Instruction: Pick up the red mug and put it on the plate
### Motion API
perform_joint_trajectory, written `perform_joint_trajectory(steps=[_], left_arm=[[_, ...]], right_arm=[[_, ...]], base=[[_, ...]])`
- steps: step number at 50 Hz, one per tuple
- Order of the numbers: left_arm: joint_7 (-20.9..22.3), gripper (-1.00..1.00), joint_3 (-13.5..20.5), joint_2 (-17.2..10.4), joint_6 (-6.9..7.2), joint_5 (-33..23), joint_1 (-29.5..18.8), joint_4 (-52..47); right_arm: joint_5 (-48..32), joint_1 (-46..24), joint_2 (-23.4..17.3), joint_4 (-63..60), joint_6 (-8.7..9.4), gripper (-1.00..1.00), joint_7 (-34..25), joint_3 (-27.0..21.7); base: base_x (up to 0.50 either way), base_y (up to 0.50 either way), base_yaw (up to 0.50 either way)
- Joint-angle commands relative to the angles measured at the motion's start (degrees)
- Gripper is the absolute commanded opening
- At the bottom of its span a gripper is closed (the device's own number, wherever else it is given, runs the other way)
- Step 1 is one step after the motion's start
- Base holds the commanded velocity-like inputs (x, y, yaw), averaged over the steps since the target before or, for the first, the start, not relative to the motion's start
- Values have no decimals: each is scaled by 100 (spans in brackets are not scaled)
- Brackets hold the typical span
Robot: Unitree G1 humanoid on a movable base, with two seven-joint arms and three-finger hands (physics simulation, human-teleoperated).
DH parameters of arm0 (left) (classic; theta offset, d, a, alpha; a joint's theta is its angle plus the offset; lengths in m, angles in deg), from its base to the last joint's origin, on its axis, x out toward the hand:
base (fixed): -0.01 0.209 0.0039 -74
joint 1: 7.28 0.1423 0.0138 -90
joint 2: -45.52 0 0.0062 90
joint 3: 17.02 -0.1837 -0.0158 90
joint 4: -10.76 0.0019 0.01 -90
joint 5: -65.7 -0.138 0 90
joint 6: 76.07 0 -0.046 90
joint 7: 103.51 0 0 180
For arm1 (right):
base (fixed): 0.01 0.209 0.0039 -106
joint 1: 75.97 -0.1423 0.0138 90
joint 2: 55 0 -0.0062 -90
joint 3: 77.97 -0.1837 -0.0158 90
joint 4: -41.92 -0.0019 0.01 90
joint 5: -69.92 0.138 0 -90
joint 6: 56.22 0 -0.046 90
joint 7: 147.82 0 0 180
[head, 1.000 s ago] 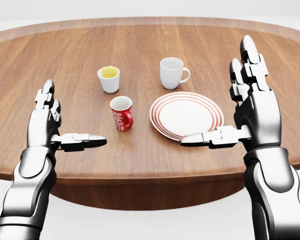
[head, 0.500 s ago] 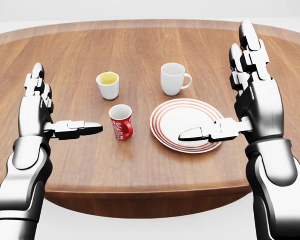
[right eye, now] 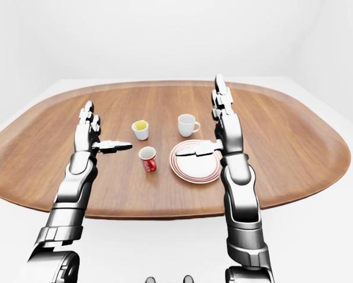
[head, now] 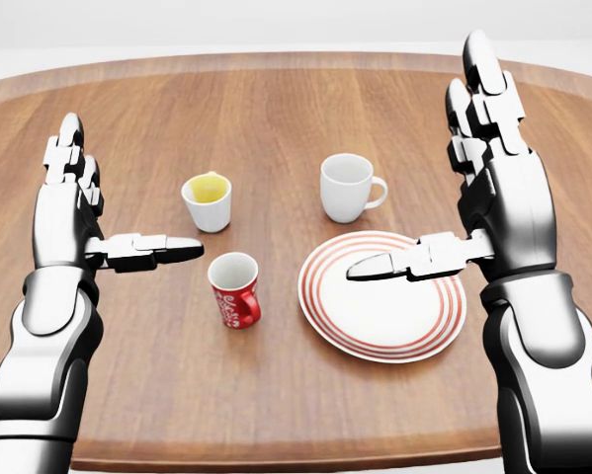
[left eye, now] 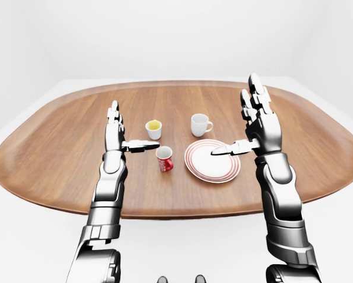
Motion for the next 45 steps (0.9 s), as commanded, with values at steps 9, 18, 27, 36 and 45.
perform_joint_trajectory(steps=[9, 18, 27, 36, 45], left_arm=[[-2, 100, 1, 9, 0, -18, -4, -53], [7, 100, 14, -3, 0, -6, 5, -59], [7, 100, 10, -7, 0, 6, -47, 49], [22, 100, 24, -27, 0, -10, 27, -267], [29, 100, 27, -18, 0, -13, 50, -384]], right_arm=[[-79, -35, 52, -18, 0, 100, -61, 54], [-111, -16, 60, -16, 0, 100, -72, 72], [-123, -33, 53, 23, 0, 100, -97, 58], [-196, -116, 24, -122, 0, 100, -126, 80], [-284, -159, 27, 10, 0, 100, -165, 98]], base=[[41, 0, 0], [41, 0, 0], [41, 0, 0], [41, 0, 0], [41, 0, 0]])
